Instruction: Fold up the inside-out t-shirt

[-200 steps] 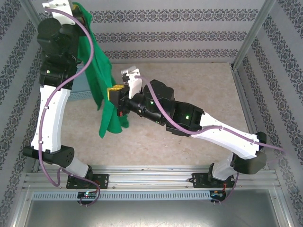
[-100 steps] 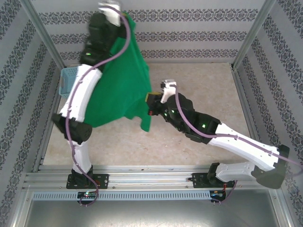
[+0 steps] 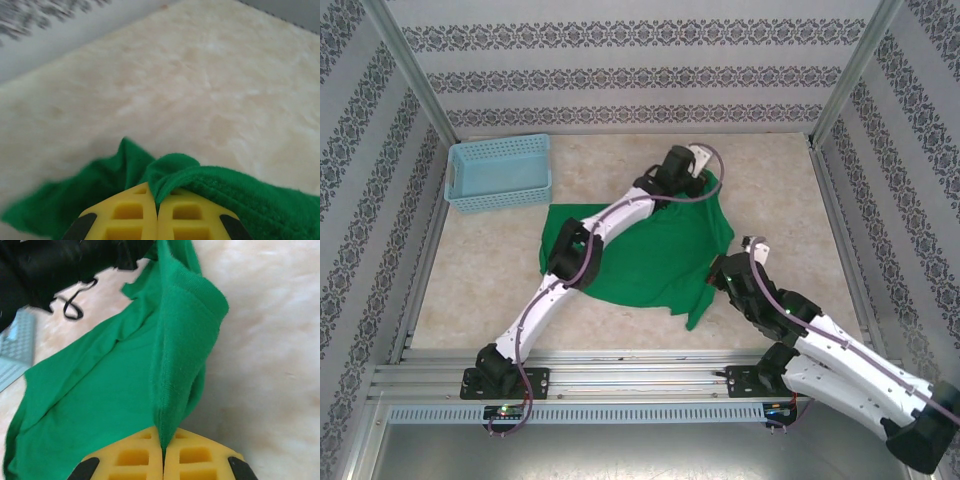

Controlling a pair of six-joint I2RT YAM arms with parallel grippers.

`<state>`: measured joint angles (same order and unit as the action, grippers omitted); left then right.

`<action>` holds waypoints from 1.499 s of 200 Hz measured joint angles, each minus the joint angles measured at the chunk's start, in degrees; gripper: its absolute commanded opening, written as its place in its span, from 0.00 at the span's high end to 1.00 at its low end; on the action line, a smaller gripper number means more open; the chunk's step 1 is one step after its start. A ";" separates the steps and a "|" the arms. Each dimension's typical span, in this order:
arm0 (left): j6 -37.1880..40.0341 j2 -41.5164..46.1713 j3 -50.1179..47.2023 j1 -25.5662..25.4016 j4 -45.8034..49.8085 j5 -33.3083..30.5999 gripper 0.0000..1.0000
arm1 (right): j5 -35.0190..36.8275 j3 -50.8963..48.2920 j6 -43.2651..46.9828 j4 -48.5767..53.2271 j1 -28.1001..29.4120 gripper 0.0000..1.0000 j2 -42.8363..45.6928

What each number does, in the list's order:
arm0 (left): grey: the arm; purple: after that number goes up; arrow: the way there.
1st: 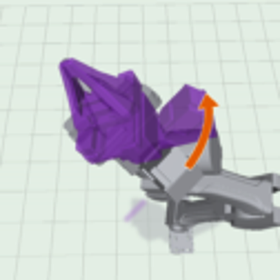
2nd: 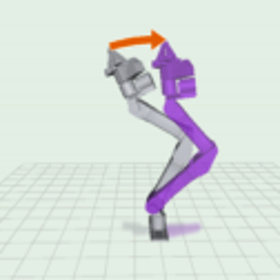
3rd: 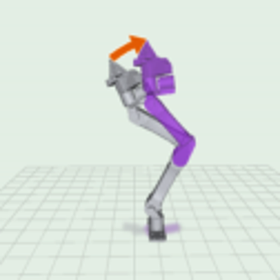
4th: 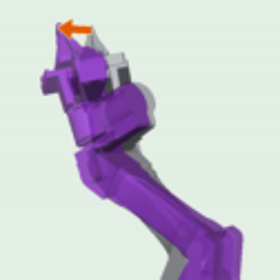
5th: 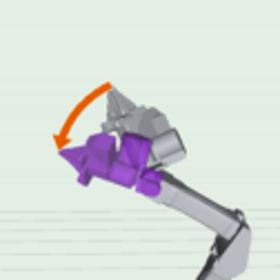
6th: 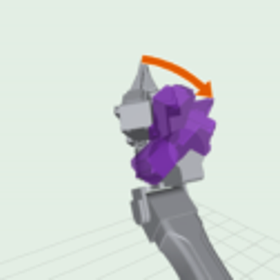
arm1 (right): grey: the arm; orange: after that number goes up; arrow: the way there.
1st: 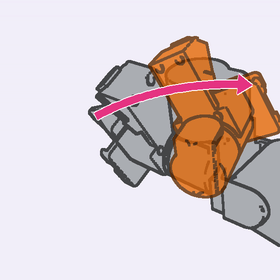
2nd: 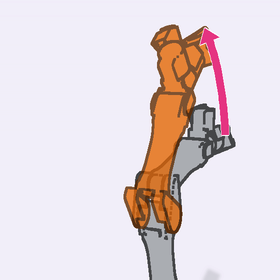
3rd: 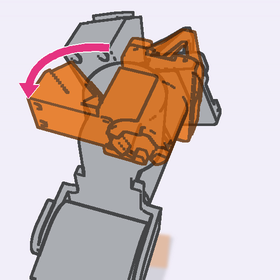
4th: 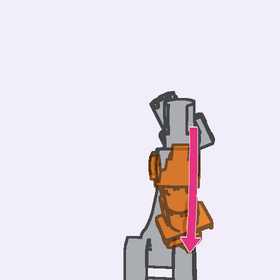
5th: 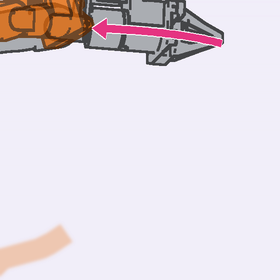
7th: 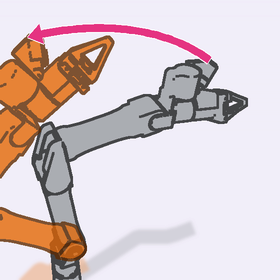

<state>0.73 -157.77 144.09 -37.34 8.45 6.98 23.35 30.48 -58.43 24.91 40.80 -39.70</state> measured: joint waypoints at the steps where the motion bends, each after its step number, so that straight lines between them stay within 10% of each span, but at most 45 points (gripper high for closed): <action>1: -0.02 -0.31 0.26 -0.15 -0.13 0.00 0.91 | -0.09 -0.09 -0.07 0.09 -0.26 1.00 0.11; 25: -0.70 -4.13 5.60 -1.64 -1.62 0.11 0.73 | -3.41 -2.84 -1.70 2.08 -7.91 1.00 1.88; 46: -1.18 -4.33 9.81 -1.66 -1.64 -0.13 0.29 | -6.29 -3.67 -2.01 3.85 -13.51 1.00 1.90; 76: -0.57 0.31 10.27 -1.53 1.73 -2.99 0.10 | -8.31 -3.50 -1.57 5.14 -18.16 0.52 1.14; 100: -0.04 7.98 8.04 -1.14 8.72 -7.19 0.03 | -7.54 -1.42 -0.79 7.69 -19.21 0.34 -0.44; 143: -1.29 23.45 1.42 0.79 19.17 -13.35 0.00 | -6.19 5.22 2.60 7.82 -19.32 0.31 -4.33; 196: -13.38 52.89 -50.18 7.61 19.93 -22.05 0.01 | -15.93 27.96 15.82 0.07 -24.15 0.34 -37.33; 300: -27.76 60.59 -80.24 19.87 18.58 -18.62 0.21 | -23.08 69.13 28.96 2.80 -26.64 0.41 -79.95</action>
<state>-27.03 -97.19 63.86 -17.47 27.03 -11.64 0.27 99.61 -29.47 27.70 14.15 -119.66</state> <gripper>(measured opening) 0.811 0.609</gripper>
